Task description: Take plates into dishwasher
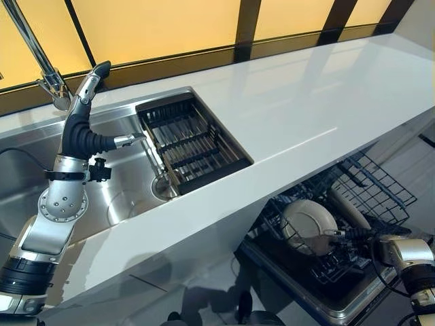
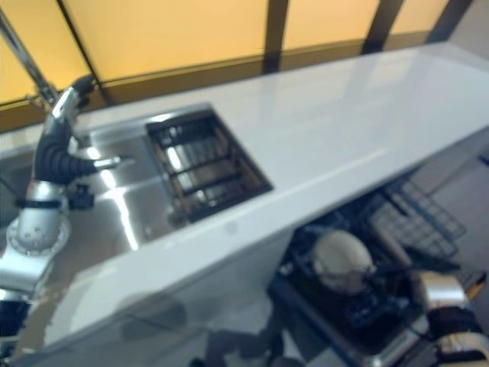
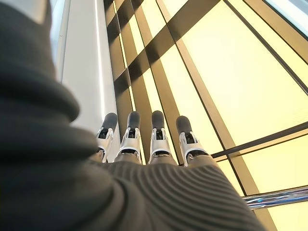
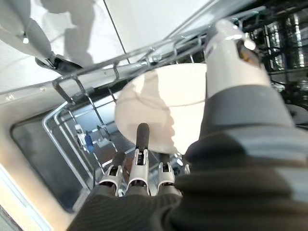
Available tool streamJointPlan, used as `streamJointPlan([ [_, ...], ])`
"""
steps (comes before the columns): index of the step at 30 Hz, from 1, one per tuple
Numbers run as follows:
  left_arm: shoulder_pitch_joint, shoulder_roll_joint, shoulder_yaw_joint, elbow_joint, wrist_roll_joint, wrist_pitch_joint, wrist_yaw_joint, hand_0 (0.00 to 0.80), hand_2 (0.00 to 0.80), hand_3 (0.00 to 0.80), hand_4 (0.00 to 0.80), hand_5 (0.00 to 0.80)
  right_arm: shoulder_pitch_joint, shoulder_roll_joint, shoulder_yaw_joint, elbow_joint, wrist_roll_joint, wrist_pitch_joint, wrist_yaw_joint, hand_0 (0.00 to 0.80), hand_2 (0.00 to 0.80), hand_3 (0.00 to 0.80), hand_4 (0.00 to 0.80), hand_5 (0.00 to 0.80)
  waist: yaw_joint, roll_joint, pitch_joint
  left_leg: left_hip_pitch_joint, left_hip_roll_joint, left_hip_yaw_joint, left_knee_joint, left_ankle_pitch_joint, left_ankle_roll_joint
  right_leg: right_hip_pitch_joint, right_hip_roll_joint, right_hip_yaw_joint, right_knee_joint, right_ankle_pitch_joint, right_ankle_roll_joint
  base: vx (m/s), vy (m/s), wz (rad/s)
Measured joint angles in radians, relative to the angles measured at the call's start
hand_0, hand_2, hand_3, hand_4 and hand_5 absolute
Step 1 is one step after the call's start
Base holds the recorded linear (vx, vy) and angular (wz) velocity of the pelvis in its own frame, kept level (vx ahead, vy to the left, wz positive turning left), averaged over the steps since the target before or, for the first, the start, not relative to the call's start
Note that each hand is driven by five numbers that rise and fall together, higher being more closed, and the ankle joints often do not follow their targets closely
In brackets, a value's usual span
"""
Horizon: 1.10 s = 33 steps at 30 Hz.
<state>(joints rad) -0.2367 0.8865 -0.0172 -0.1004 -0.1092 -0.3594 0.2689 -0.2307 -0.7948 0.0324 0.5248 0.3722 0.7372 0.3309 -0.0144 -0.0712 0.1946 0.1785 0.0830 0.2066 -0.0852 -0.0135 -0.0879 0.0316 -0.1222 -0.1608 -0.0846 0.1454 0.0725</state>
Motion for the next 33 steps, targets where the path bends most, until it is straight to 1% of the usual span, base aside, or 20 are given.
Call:
streamJointPlan([
  [5, 0.003, 0.0, 0.002, 0.001, 0.0, 0.0, 0.001, 0.0, 0.0, 0.0, 0.0, 0.0, 0.034, -0.04, -0.077, -0.004, 0.017, 0.004, -0.002, 0.0, 0.0, 0.0, 0.0, 0.0, -0.002, -0.006, -0.001, 0.001, 0.002, 0.006, 0.0, -0.002, 0.001, -0.001, 0.001, 0.004, 0.0, 0.0, 0.0, 0.003, -0.002, -0.01],
  [8, 0.009, 0.001, 0.007, 0.001, 0.0, -0.002, 0.003, 0.0, 0.0, 0.0, 0.0, 0.0, 0.067, -0.052, -0.14, -0.009, 0.036, -0.009, -0.036, 0.0, 0.0, 0.0, 0.0, 0.0, -0.005, -0.013, -0.003, 0.001, 0.003, 0.012, 0.0, -0.003, 0.001, -0.001, 0.003, 0.011, 0.0, -0.001, 0.002, 0.015, -0.009, -0.06],
  [11, 0.05, 0.001, 0.047, 0.001, 0.0, -0.016, 0.008, 0.0, 0.0, 0.0, 0.0, 0.0, 0.095, -0.053, -0.2, -0.025, 0.05, -0.016, -0.08, 0.0, 0.0, 0.0, 0.0, 0.0, -0.028, -0.018, -0.007, 0.001, 0.003, 0.015, -0.001, -0.004, 0.001, -0.002, 0.002, 0.014, 0.0, -0.003, 0.003, 0.0, 0.0, 0.0],
  [13, 0.06, 0.002, 0.056, 0.001, 0.001, -0.022, 0.008, 0.0, 0.0, 0.0, 0.0, 0.0, 0.141, -0.053, -0.231, -0.034, 0.051, -0.017, -0.106, 0.0, 0.0, 0.0, 0.0, 0.0, -0.031, -0.02, -0.008, 0.003, 0.003, 0.016, -0.001, -0.004, 0.0, -0.002, 0.003, 0.015, 0.0, -0.003, 0.004, 0.009, -0.029, -0.02],
  [16, 0.077, 0.002, 0.089, 0.001, 0.0, -0.022, 0.008, 0.0, 0.0, 0.0, 0.0, 0.0, 0.194, -0.051, -0.254, -0.033, 0.05, -0.017, -0.141, 0.0, 0.0, 0.0, 0.0, 0.0, -0.043, -0.02, -0.009, 0.003, 0.004, 0.017, 0.0, -0.004, -0.001, -0.003, 0.003, 0.015, 0.0, -0.003, 0.004, 0.012, -0.061, 0.0],
  [19, 0.088, 0.01, 0.1, 0.001, 0.0, -0.022, 0.007, 0.0, 0.0, 0.0, 0.0, 0.0, 0.24, -0.046, -0.294, -0.031, 0.05, -0.025, -0.155, 0.0, 0.0, 0.0, 0.0, 0.0, -0.053, -0.02, -0.009, 0.003, 0.007, 0.022, 0.0, -0.004, -0.002, -0.002, 0.006, 0.02, -0.001, -0.004, 0.003, 0.005, -0.137, -0.04],
  [21, 0.103, 0.009, 0.122, 0.001, 0.0, -0.021, 0.006, 0.0, 0.0, 0.0, 0.0, 0.0, 0.273, -0.041, -0.317, -0.028, 0.05, -0.034, -0.163, 0.0, 0.0, 0.0, 0.0, 0.0, -0.053, -0.019, -0.01, 0.005, 0.012, 0.027, 0.0, -0.006, -0.003, -0.002, 0.011, 0.023, -0.002, -0.005, 0.001, -0.014, -0.17, -0.06],
  [23, 0.118, 0.009, 0.125, 0.001, 0.0, -0.02, 0.006, 0.0, 0.0, 0.0, 0.0, 0.0, 0.311, -0.037, -0.337, -0.012, 0.048, -0.046, -0.166, 0.0, 0.0, 0.0, 0.0, 0.0, -0.054, -0.017, -0.016, 0.006, 0.02, 0.03, 0.0, -0.007, -0.005, -0.003, 0.016, 0.023, -0.003, -0.008, -0.003, -0.023, -0.175, -0.02],
  [27, 0.163, 0.006, 0.126, 0.007, 0.001, -0.017, 0.008, 0.0, 0.0, 0.0, 0.0, 0.0, 0.361, -0.035, -0.34, 0.024, 0.04, -0.08, -0.176, 0.0, 0.0, 0.0, 0.0, 0.0, -0.055, -0.005, -0.03, 0.006, 0.034, 0.029, 0.001, -0.012, -0.008, -0.003, 0.032, 0.023, -0.004, -0.015, -0.012, -0.017, -0.269, -0.01],
  [29, 0.19, -0.002, 0.13, 0.013, 0.018, -0.018, 0.014, 0.0, 0.0, 0.0, 0.0, 0.0, 0.37, -0.029, -0.346, 0.068, 0.04, -0.108, -0.188, 0.0, 0.0, 0.0, 0.0, 0.0, -0.052, 0.003, -0.034, 0.003, 0.047, 0.027, 0.007, -0.011, -0.018, -0.002, 0.044, 0.016, -0.005, -0.019, -0.019, -0.022, -0.261, 0.03],
  [32, 0.273, -0.02, 0.185, 0.022, 0.046, -0.021, 0.041, 0.0, 0.0, 0.0, 0.0, 0.0, 0.379, -0.001, -0.378, 0.143, 0.04, -0.125, -0.197, 0.0, 0.0, 0.0, 0.0, 0.0, -0.045, 0.014, -0.037, 0.0, 0.063, 0.014, 0.013, -0.011, -0.019, -0.003, 0.059, 0.01, -0.007, -0.027, -0.031, -0.089, -0.158, 0.07],
  [33, 0.286, -0.021, 0.2, 0.031, 0.058, -0.022, 0.052, 0.0, 0.0, 0.0, 0.0, 0.0, 0.378, 0.0, -0.382, 0.187, 0.042, -0.132, -0.197, 0.0, 0.0, 0.0, 0.0, 0.0, -0.03, 0.018, -0.037, -0.024, 0.069, 0.01, 0.033, -0.01, -0.027, -0.008, 0.058, 0.005, -0.007, -0.032, -0.033, -0.181, -0.074, 0.14],
])
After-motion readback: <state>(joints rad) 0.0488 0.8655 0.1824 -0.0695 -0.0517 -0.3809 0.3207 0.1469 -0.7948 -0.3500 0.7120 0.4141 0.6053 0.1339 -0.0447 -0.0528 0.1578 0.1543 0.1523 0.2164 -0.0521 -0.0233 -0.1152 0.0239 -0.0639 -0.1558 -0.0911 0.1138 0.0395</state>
